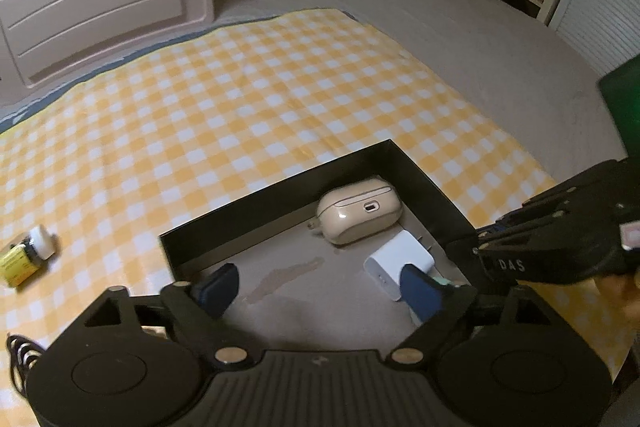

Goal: Organize rigid objects
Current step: 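Move the left gripper to the black claw hair clip and close on it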

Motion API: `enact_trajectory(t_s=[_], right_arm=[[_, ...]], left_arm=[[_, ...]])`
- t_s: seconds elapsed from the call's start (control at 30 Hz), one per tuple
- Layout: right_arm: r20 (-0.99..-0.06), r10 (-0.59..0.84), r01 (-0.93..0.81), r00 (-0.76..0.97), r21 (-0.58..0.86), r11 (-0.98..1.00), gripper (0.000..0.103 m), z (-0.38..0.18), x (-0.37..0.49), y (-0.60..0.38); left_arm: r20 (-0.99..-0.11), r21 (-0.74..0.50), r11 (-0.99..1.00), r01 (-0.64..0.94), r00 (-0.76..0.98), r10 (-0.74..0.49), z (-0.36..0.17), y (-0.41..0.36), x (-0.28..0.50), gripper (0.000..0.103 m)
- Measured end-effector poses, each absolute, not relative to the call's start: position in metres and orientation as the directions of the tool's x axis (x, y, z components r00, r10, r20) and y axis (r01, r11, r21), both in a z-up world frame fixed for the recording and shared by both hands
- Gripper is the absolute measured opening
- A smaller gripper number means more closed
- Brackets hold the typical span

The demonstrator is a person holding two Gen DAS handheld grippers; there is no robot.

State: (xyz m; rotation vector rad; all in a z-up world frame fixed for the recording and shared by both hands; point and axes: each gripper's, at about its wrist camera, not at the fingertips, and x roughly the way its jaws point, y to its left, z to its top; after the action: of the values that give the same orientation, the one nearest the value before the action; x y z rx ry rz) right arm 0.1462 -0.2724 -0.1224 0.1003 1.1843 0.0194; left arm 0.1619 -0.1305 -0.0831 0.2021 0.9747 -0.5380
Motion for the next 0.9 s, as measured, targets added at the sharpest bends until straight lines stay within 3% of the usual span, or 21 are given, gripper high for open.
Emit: enact_trajectory(t_s=[0.33,0.9], right_arm=[[-0.924,0.068,0.038,0.377,0.089,0.995,0.003,-0.123,0.147,-0.272],[-0.924,0.063,0.036,0.378,0.083,0.996,0.003,-0.123,0.148,-0.271]], left_arm=[[-0.802,-0.057,0.865,0.498,0.494,-0.338,-0.065,-0.112,0.136,0.103],[-0.736,-0.065,0.911,0.406,0.597,-0.318,-0.040,-0.064,0.111,0.103]])
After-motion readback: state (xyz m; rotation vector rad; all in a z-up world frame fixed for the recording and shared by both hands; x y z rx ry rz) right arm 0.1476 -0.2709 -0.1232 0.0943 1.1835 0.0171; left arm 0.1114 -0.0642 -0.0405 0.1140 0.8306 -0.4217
